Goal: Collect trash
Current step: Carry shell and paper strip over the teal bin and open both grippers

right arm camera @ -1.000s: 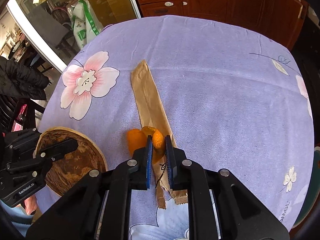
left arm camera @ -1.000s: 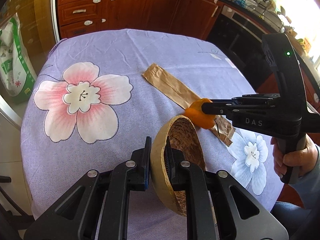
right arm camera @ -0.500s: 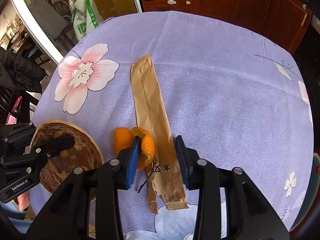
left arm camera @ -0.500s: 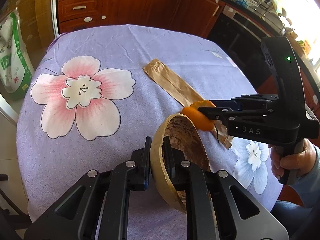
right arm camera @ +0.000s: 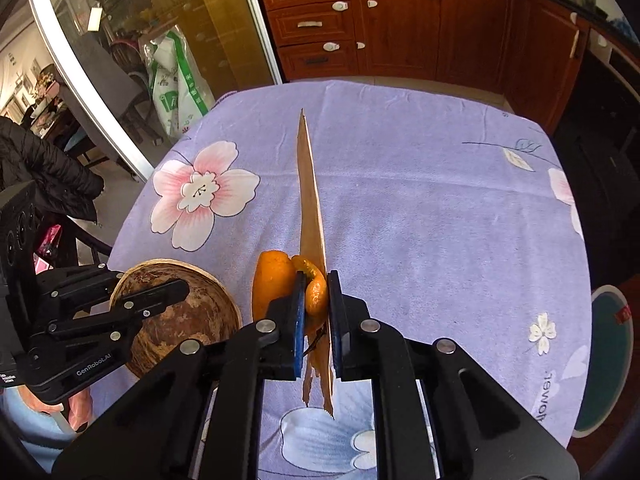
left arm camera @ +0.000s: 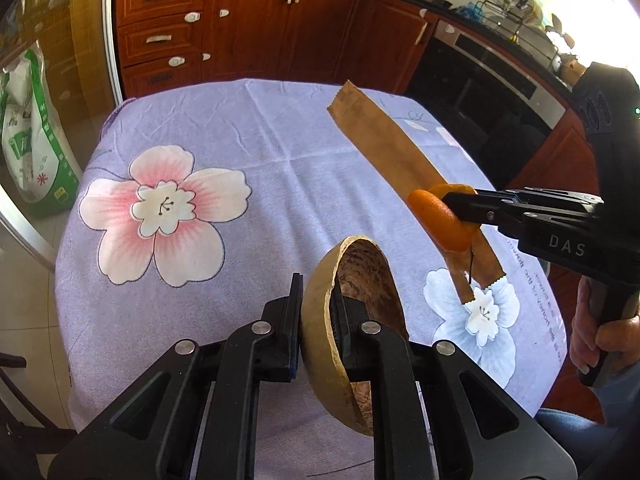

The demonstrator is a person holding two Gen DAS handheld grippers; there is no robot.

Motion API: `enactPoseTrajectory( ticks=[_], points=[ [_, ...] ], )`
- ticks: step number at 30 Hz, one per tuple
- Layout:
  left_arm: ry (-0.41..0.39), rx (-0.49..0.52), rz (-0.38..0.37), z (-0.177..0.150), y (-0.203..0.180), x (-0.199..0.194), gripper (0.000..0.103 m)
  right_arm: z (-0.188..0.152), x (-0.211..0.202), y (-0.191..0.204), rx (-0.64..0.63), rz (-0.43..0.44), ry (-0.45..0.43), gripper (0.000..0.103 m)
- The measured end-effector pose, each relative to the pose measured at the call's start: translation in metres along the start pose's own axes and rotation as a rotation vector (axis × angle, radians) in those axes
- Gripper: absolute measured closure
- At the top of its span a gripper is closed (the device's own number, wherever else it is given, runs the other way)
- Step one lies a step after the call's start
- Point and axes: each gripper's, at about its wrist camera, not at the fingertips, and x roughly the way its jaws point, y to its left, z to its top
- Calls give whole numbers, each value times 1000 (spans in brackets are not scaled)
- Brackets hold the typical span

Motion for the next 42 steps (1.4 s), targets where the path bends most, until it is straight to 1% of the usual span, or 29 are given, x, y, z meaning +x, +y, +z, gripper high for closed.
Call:
enactPoseTrajectory(
  ticks=[6, 10, 15, 20, 22, 26, 32, 37, 42],
  points=[
    [-35, 78, 13, 9, -40, -21, 90, -13, -50, -30, 69, -15, -90, 93],
    [-45, 140, 5, 18, -74, -26, 90, -28, -82, -58, 131, -29, -145, 93],
    [-44, 224, -29, 33, -122, -21, 90, -49, -119, -96, 210, -56, -207, 93],
    [-35, 336, -66, 51, -181, -7, 90, -71, -155, -143, 306, -91, -275, 93],
    [-32, 387, -77, 58, -209, 1, 90, -81, -166, -163, 349, -108, -300, 93],
    [-20, 456, -111, 70, -261, 22, 90, -107, -185, -208, 449, -141, -339, 93],
    [22, 507, -166, 79, -330, 64, 90, -148, -198, -271, 590, -194, -366, 93],
    [74, 534, -189, 80, -375, 113, 90, -173, -193, -309, 672, -230, -349, 93],
    [149, 534, -202, 79, -400, 162, 89, -189, -176, -338, 736, -222, -326, 93]
  ],
)
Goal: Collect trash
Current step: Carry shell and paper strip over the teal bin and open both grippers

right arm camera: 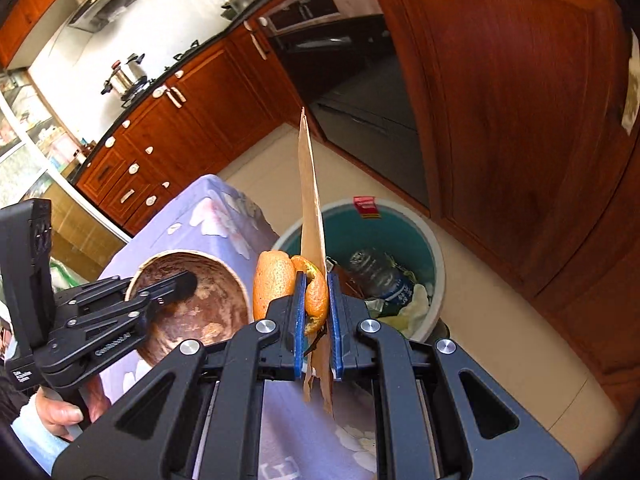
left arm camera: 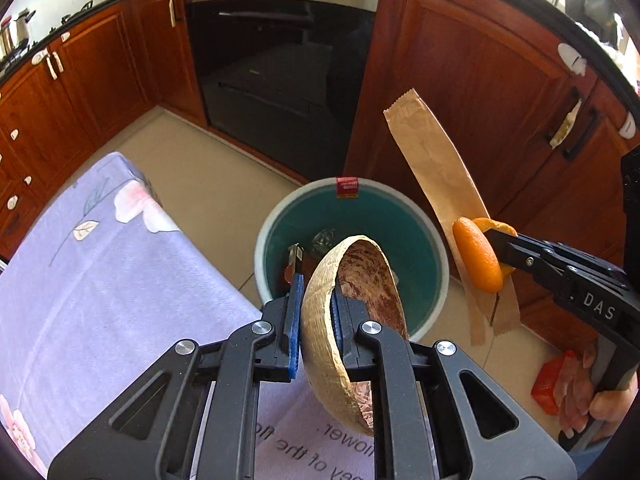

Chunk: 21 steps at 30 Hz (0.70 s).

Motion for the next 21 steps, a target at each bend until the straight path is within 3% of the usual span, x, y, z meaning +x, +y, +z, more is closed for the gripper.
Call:
enactPoseTrajectory(
  ticks=[4, 6, 8, 13, 17, 21],
  points=[
    [41, -14, -11, 6, 0, 27, 83, 5, 18, -9, 22, -3, 21, 93],
    [54, -13, 12, 5, 2, 35, 57, 7, 25, -12, 25, -3, 28, 93],
    [42, -11, 26, 3, 3, 38, 47, 10, 33, -14, 28, -2, 37, 93],
    [57, -30, 4, 1, 9, 43, 43, 10, 46, -14, 31, -3, 54, 93],
    [24, -34, -16, 8, 10, 44, 34, 10, 51, -13, 32, -12, 59, 93],
    [20, -15, -23, 22, 6, 53, 33, 12, 52, -12, 33, -32, 60, 93]
  ],
)
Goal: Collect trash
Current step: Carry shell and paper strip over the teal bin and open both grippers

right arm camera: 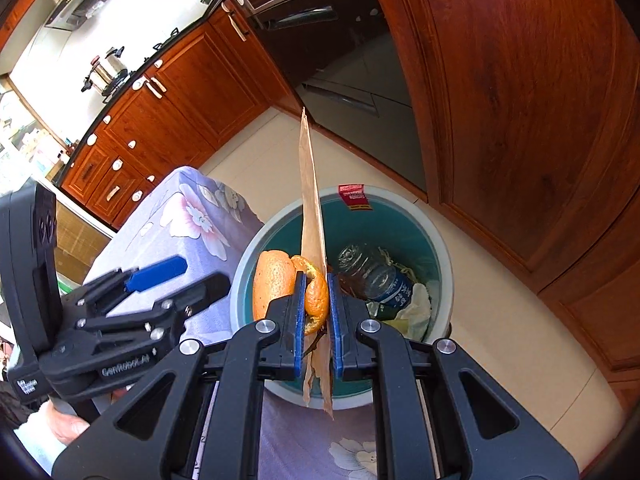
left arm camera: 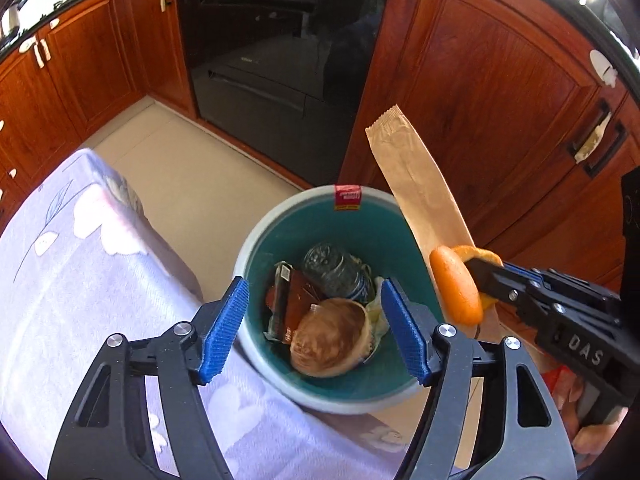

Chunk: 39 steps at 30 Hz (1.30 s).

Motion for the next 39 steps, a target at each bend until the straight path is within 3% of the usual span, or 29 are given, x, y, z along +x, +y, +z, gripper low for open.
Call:
enactPoseTrajectory(
  ticks=[7, 14, 21, 23, 24, 26, 27, 33, 39],
  points=[
    [-13, -20, -11, -3, 8, -9, 28, 0, -3, 0, -6, -16, 3, 93],
    [-60, -70, 19, -15, 21, -29, 4, 1, 6, 10, -17, -8, 20, 93],
    [-70, -81, 43, -23, 29, -42, 4, 4, 20, 25, -46, 3, 38, 92],
    [-72, -84, 43, -23, 32, -47, 4, 6, 24, 29, -52, 4, 45, 88],
    [-71, -84, 43, -23, 32, -48, 4, 5, 25, 31, -53, 0, 44, 83],
    [-68, -84, 46, -24, 33, -50, 4, 6, 25, 31, -42, 5, 37, 31],
    [-70, -83, 46, -24, 34, -51, 4, 6, 23, 31, -36, 5, 23, 25],
    [-75, -91, 57, -29, 34, -54, 4, 6, 15, 33, -25, -13, 17, 15],
    [-101, -101, 116, -38, 31, -70, 4, 4, 4, 40, -67, -34, 51, 7]
  ],
)
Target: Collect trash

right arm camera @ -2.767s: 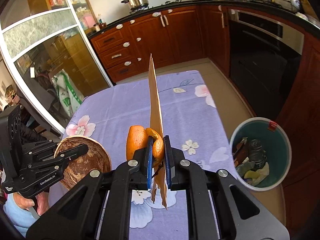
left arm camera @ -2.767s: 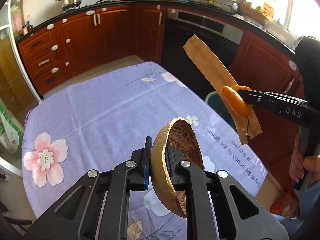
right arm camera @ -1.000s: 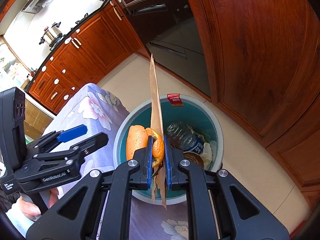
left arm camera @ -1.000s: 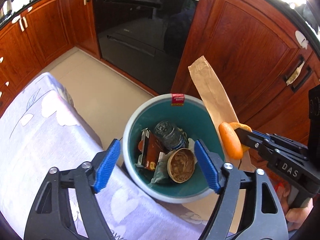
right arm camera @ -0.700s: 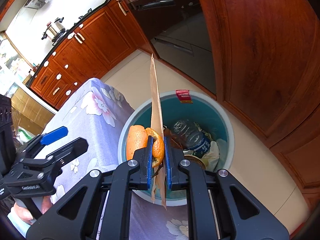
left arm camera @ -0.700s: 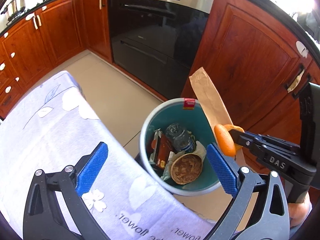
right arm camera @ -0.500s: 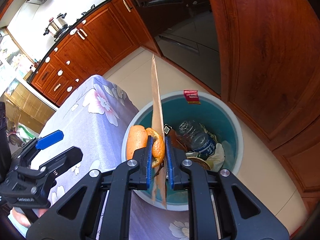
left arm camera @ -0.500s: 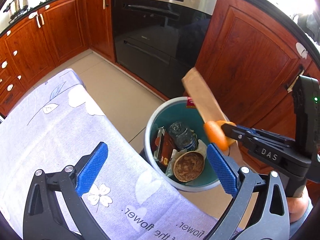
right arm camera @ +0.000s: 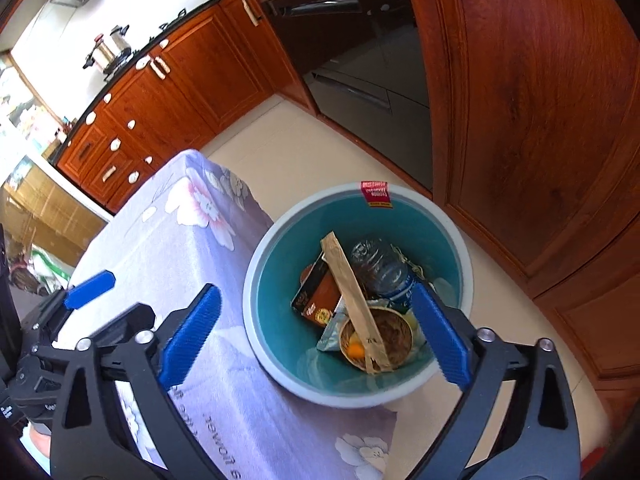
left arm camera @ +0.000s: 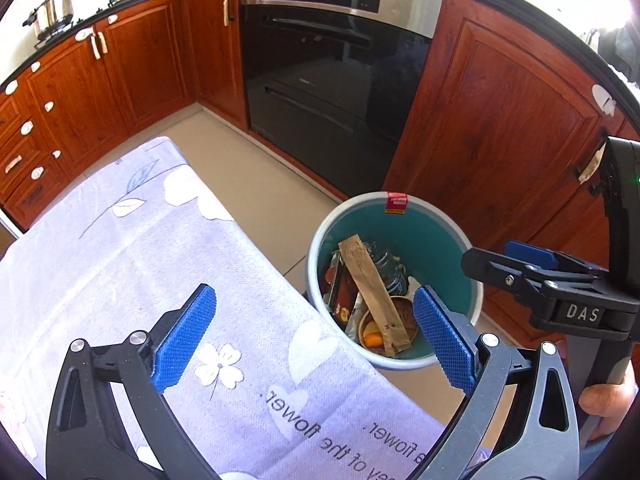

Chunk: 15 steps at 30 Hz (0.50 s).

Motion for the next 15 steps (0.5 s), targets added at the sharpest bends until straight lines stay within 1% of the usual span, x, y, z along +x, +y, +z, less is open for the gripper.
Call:
enactPoseTrajectory(
  ticks=[3, 6, 11, 15],
  points=[
    [10, 14, 41, -6, -2, -11, 4, -5, -11, 7, -41, -17, 4, 7],
    [6, 7, 70, -15, -1, -26, 4, -14, -24, 17, -90, -54, 23, 7],
    [4, -34, 80, -32, 3, -51, 4, -36, -45, 32, -176, -130, 54, 7],
    [9, -59, 93, -47, 5, -66, 4, -53, -64, 38, -215, -167, 64, 7]
  ],
)
